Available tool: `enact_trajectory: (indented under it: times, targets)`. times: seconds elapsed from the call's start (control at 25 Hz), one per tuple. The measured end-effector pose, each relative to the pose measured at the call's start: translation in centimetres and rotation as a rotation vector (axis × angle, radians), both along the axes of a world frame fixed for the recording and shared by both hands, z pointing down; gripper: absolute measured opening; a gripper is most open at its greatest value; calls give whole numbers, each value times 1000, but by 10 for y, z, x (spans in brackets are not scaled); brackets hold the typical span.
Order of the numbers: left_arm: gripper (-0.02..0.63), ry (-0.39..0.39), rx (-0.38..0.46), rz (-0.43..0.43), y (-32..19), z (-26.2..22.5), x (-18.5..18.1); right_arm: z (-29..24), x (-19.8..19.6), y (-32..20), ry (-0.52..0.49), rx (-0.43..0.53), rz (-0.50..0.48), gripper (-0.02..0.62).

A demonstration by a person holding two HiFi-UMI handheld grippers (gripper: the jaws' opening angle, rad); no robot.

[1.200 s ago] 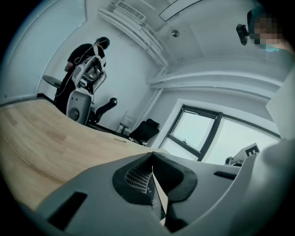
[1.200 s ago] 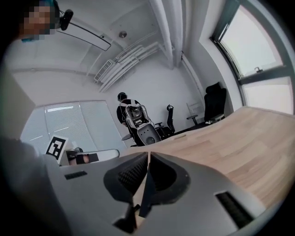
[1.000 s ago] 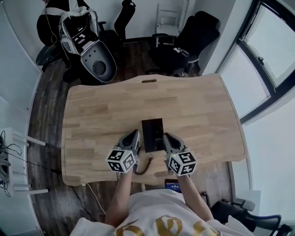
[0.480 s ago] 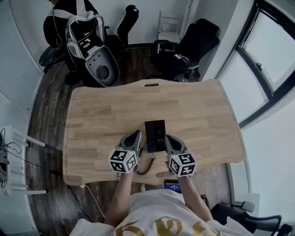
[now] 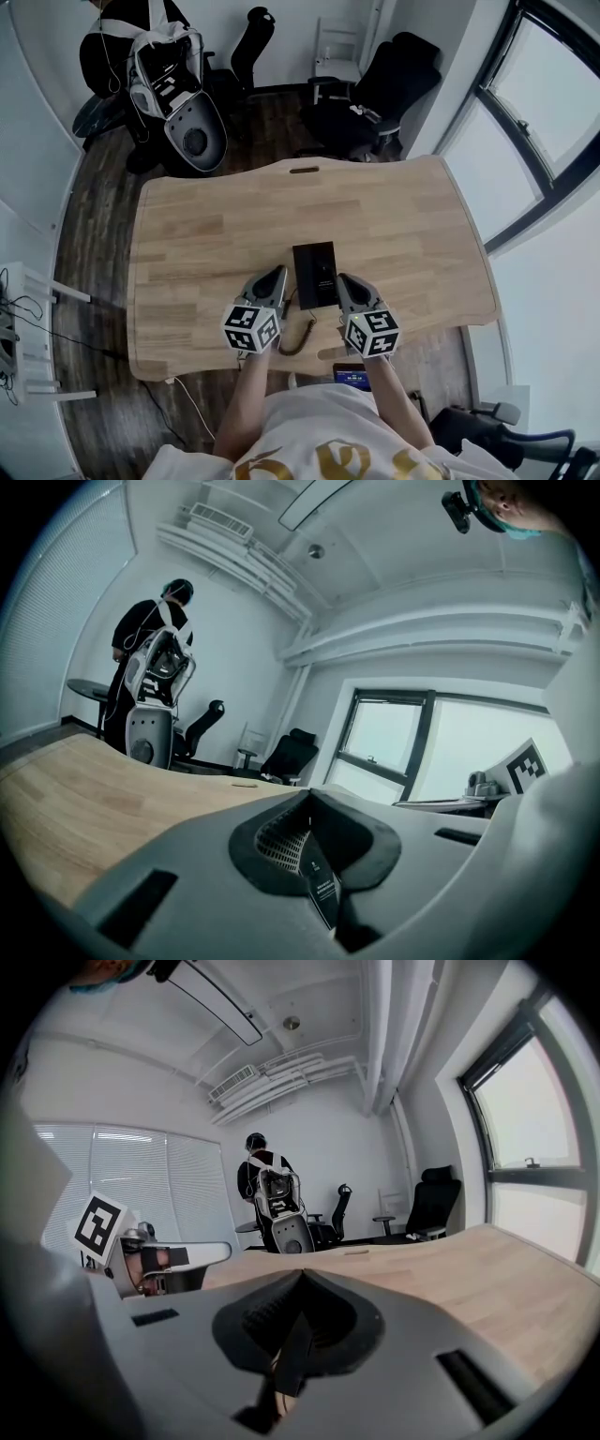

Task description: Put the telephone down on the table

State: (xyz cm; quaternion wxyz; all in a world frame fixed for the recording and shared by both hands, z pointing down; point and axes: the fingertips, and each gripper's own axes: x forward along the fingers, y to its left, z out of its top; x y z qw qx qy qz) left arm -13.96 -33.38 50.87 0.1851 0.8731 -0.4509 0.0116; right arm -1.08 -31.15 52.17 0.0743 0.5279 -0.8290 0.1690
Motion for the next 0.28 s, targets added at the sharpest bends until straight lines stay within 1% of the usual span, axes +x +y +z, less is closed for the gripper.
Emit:
enact_trajectory:
  times: [0.28]
  targets:
    - [9,6,15,-9,-9,-3,-6,-4,-5,-11,9,14,-6,12]
